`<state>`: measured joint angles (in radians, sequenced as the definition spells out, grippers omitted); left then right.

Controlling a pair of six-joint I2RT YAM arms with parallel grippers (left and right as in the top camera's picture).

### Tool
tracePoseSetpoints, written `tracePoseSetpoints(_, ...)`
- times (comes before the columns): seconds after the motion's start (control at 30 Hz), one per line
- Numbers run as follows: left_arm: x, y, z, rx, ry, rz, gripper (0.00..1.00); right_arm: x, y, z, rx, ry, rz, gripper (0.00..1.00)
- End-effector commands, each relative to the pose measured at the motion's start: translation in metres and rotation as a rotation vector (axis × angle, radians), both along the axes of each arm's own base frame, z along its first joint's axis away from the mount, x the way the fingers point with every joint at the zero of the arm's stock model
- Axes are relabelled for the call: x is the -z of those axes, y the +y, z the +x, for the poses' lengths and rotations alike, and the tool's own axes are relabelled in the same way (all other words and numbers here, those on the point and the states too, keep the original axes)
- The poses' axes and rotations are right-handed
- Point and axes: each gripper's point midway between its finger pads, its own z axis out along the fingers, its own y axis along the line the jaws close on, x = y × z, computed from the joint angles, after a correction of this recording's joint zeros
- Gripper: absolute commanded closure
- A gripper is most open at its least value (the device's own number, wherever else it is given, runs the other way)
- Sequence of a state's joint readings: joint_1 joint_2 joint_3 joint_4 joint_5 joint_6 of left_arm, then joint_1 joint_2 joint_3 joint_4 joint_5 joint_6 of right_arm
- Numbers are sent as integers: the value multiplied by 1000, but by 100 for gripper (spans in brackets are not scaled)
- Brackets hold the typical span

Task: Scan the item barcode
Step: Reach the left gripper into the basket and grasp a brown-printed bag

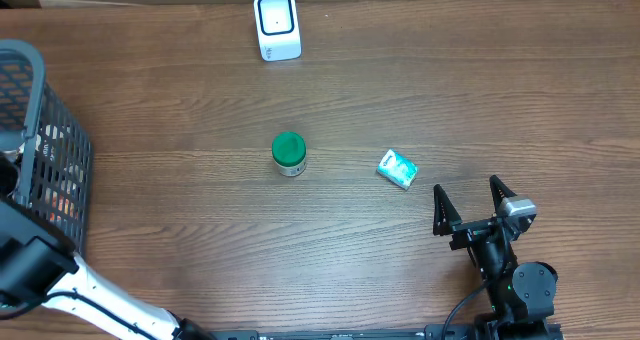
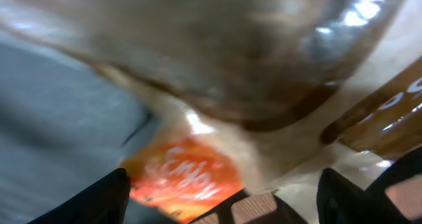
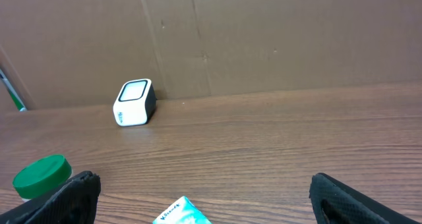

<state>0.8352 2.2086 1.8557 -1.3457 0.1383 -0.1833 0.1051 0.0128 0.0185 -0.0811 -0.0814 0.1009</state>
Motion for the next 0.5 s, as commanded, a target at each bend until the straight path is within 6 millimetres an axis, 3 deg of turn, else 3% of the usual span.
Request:
tracePoseSetpoints(0.0, 10, 2, -5, 54, 71, 40, 27, 2, 0, 0, 0, -3, 4, 0)
tracePoseSetpoints(0.33, 14, 10, -25, 26, 188, 92, 36, 2, 0, 0, 0, -3, 4, 0)
tracePoseSetpoints(0.47, 25, 4, -35, 33, 229, 85, 37, 2, 0, 0, 0, -3, 4, 0)
